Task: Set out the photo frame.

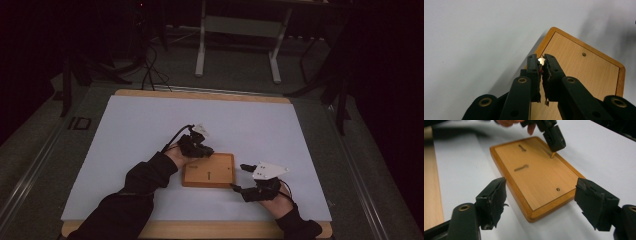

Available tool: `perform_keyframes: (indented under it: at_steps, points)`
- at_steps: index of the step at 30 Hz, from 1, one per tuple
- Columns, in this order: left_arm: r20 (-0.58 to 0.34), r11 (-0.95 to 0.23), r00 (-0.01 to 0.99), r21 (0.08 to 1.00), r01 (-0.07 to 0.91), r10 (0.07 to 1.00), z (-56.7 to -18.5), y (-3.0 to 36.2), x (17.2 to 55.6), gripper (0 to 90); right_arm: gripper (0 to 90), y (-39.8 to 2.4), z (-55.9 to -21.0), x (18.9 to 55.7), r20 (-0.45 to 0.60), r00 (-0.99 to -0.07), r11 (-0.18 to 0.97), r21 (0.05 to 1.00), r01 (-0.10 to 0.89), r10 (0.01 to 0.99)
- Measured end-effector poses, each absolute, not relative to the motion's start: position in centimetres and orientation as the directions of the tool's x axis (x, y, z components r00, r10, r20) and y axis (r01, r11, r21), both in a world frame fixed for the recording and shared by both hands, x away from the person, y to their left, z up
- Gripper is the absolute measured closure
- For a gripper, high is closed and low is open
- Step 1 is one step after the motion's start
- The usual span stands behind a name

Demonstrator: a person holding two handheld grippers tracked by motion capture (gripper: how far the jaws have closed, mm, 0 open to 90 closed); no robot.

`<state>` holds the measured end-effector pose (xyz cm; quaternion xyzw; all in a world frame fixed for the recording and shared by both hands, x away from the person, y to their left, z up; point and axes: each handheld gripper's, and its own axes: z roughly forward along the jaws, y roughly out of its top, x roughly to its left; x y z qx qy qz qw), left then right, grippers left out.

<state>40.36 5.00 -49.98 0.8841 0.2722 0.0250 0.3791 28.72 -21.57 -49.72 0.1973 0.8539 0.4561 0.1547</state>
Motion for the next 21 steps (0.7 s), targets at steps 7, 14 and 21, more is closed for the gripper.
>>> perform_keyframes:
  at_steps: [7,14,21]
  points:
    - [-0.180,-0.570,0.850,0.671,0.474,0.495,-49.9,5.0,40.6,84.7,25.5,-20.9,-49.9,28.2,-0.143,-0.887,0.565,0.811,0.149,0.440]
    - [-0.224,-0.563,0.843,0.658,0.501,0.488,-49.9,5.2,41.3,84.8,27.3,-20.3,-50.0,27.7,-0.222,-0.888,0.633,0.768,0.095,0.403]
    - [-0.264,-0.544,0.830,0.651,0.529,0.491,-50.0,5.4,41.8,84.7,27.4,-20.1,-50.3,27.3,-0.293,-0.880,0.679,0.733,0.044,0.374]
